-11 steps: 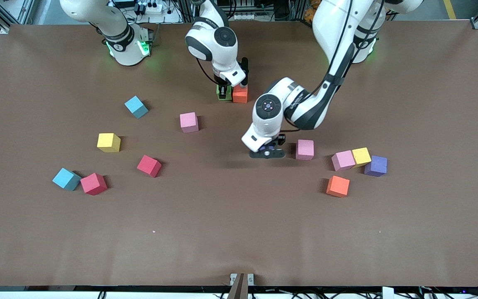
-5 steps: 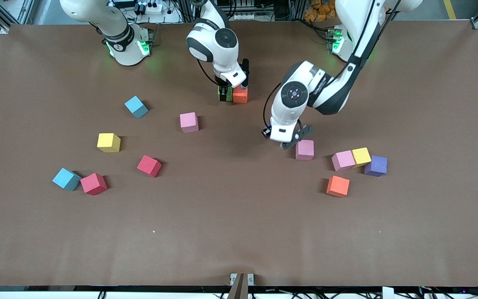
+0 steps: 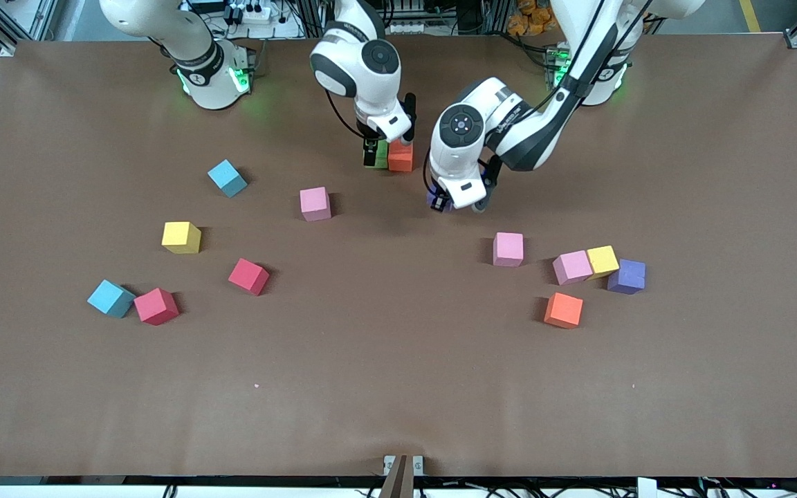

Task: Form number 2 with 11 blocks
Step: 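Grasp the pink cube with the right gripper while the left gripper carries purple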

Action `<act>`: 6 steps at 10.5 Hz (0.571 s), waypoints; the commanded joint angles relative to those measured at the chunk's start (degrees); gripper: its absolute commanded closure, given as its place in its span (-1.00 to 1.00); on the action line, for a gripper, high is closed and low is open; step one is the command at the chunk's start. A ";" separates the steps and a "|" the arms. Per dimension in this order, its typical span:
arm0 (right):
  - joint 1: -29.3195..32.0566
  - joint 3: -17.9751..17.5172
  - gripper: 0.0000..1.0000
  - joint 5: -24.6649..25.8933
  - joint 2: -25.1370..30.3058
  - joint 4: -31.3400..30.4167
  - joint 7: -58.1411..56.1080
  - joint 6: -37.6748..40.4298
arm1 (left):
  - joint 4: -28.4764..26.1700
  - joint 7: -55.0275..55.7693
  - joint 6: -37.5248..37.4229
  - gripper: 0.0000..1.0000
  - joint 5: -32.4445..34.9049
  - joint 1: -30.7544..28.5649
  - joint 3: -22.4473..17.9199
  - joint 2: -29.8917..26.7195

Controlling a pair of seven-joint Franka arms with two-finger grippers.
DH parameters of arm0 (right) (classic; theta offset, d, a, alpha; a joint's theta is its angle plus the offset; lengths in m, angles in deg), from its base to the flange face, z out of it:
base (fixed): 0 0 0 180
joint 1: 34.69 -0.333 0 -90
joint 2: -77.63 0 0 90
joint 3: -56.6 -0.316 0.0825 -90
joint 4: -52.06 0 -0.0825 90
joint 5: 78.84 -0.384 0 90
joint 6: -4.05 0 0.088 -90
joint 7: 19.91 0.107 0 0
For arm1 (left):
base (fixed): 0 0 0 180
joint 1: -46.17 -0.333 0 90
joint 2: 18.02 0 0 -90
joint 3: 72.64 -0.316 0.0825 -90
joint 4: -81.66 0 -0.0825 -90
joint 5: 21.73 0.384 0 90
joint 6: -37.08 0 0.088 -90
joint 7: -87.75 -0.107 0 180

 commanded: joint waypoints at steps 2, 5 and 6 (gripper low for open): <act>8.14 0.22 -1.00 -2.33 7.25 -1.69 2.20 6.18 | -4.54 8.74 3.25 1.00 1.50 -4.87 4.31 -3.03; 16.40 0.31 -1.00 -2.33 8.32 -1.70 24.27 9.35 | -7.00 13.97 6.25 1.00 1.58 -6.71 7.73 -3.29; 16.95 0.31 -1.00 -2.33 7.71 -1.70 34.72 9.00 | -8.31 15.37 9.30 1.00 1.58 -7.68 9.40 -3.46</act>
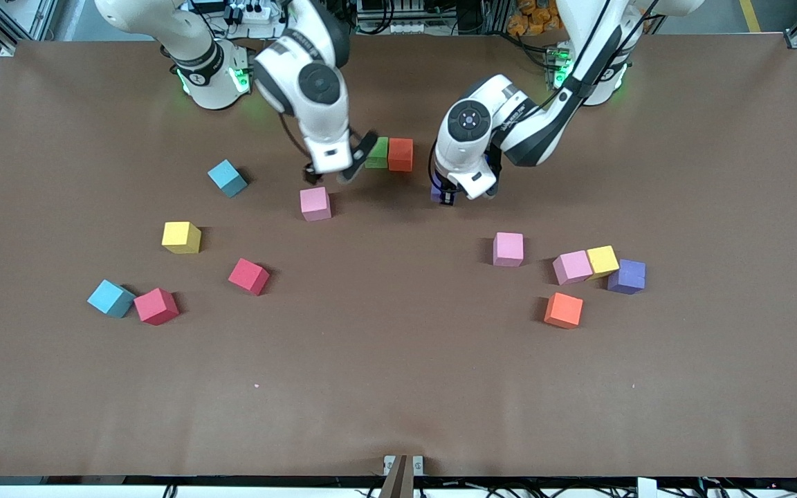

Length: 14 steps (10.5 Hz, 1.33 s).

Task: Form number 2 with 11 blocks
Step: 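Grasp the pink cube with the right gripper while the left gripper carries purple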

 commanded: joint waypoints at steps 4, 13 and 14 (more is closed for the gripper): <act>3.23 -0.77 -1.00 -5.38 -4.60 -1.39 33.52 -6.45 | -7.16 7.96 6.85 1.00 1.79 -2.68 6.08 -2.93; 7.55 -0.68 -1.00 -6.29 -12.17 -2.80 32.74 -19.47 | -10.86 15.35 13.28 1.00 3.29 1.63 6.18 -1.53; 7.20 -0.68 -1.00 -6.20 -12.09 -3.32 32.65 -19.56 | -10.95 15.70 13.28 1.00 3.55 1.72 6.18 -1.35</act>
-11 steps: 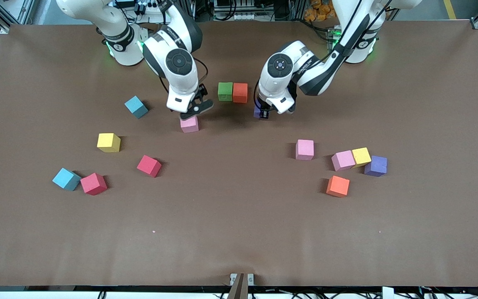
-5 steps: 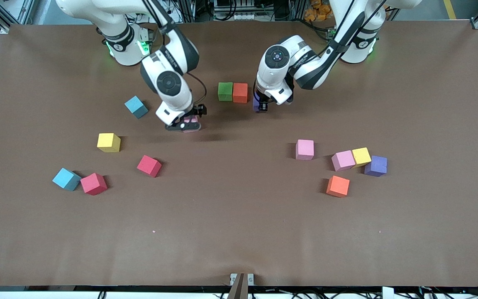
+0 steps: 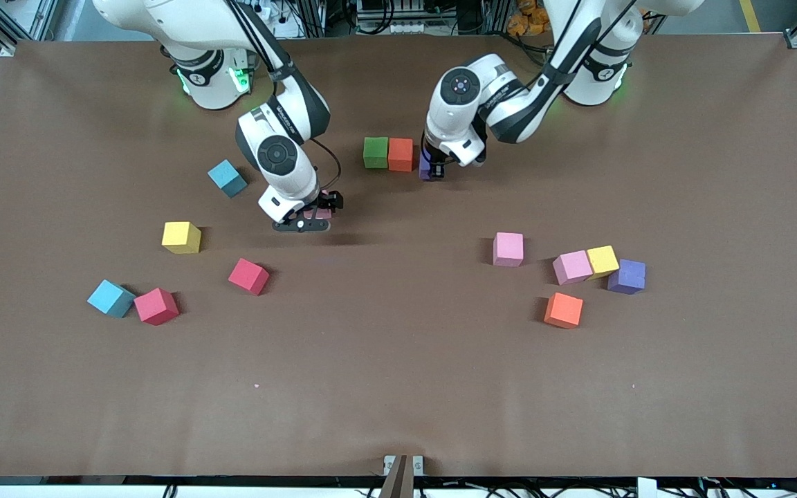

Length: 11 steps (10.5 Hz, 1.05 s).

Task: Form number 2 with 11 blocks
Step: 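Grasp the pink cube with the right gripper while the left gripper carries purple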

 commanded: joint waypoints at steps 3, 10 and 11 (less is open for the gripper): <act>-1.46 -0.51 -0.91 -0.59 1.34 -3.57 -0.45 -3.65 | -0.24 3.12 1.12 1.00 3.52 1.18 -0.06 1.33; -1.37 -0.94 0.10 -2.34 4.41 0.52 0.51 4.38 | 0.56 4.44 1.04 1.00 5.81 2.33 -0.50 2.82; -1.46 -0.94 0.10 -4.78 4.41 2.20 0.78 6.16 | 1.43 4.53 0.86 1.00 5.81 2.41 -0.58 3.35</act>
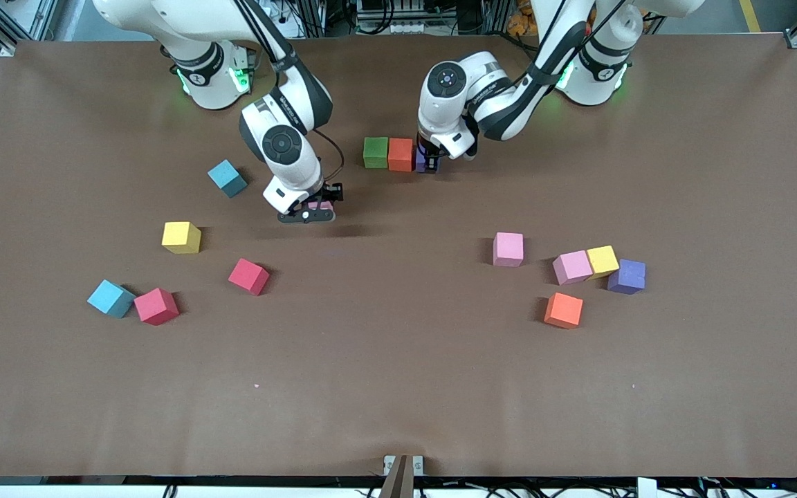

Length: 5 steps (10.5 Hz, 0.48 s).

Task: Form number 2 with 11 blocks
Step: 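Grasp the pink cube with the right gripper while the left gripper carries purple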

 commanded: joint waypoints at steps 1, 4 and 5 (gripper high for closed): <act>-0.09 -0.32 0.10 -3.49 1.19 2.71 0.74 3.49 | 1.53 2.27 0.37 1.00 2.07 0.44 -0.39 1.19; -0.09 -0.23 0.10 -4.72 0.40 3.77 0.91 2.88 | 1.89 2.71 0.37 1.00 2.16 0.96 -0.39 1.63; -0.09 -0.23 0.10 -6.30 0.40 3.86 0.83 2.88 | 1.89 2.71 0.37 1.00 2.16 0.96 -0.39 1.72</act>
